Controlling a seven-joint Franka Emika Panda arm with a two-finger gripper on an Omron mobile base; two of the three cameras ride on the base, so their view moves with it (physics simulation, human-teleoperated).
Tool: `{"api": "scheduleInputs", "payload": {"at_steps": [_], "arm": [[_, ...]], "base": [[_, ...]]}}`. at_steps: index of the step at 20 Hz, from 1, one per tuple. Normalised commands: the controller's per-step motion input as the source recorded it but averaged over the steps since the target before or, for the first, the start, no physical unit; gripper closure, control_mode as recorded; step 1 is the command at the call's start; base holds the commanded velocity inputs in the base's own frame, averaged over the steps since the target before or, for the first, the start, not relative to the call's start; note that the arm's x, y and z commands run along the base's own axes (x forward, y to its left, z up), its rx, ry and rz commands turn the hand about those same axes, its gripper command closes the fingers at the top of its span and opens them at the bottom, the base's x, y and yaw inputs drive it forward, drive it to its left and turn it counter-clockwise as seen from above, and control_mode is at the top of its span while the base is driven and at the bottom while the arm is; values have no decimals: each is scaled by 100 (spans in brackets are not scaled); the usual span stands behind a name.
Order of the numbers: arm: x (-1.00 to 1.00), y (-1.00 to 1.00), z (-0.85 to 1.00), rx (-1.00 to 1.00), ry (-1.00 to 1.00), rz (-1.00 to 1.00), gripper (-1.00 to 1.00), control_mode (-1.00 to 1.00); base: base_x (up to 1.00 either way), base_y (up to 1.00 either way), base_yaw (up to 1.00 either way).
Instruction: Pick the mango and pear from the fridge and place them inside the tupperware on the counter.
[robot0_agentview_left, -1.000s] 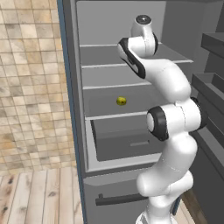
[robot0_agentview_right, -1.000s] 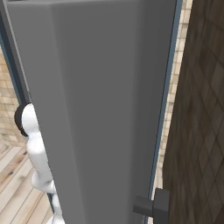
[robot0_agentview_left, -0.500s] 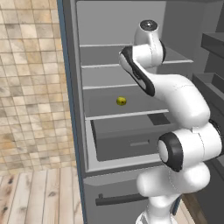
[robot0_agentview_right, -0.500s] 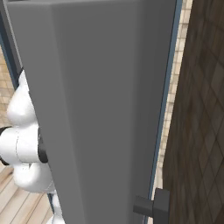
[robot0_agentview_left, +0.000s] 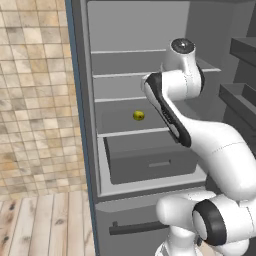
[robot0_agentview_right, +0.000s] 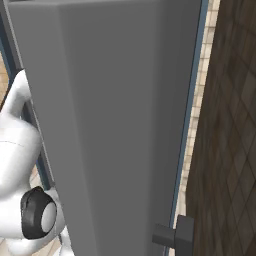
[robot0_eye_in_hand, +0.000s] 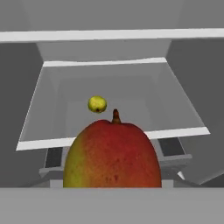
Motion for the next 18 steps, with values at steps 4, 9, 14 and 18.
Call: {"api": "scheduleInputs", "payload": {"at_steps": [4, 9, 14, 18], "arm": [[-100, 0, -31, 0, 0, 0, 100, -100], [-94, 1, -35, 0, 6, 0, 100, -100], [-86, 8, -49, 0, 11, 0, 100, -100], [-46, 13, -21, 0, 1, 0, 100, 100]], "base": [[0, 0, 0], [0, 0, 0], [0, 0, 0], [-11, 4, 0]]}}
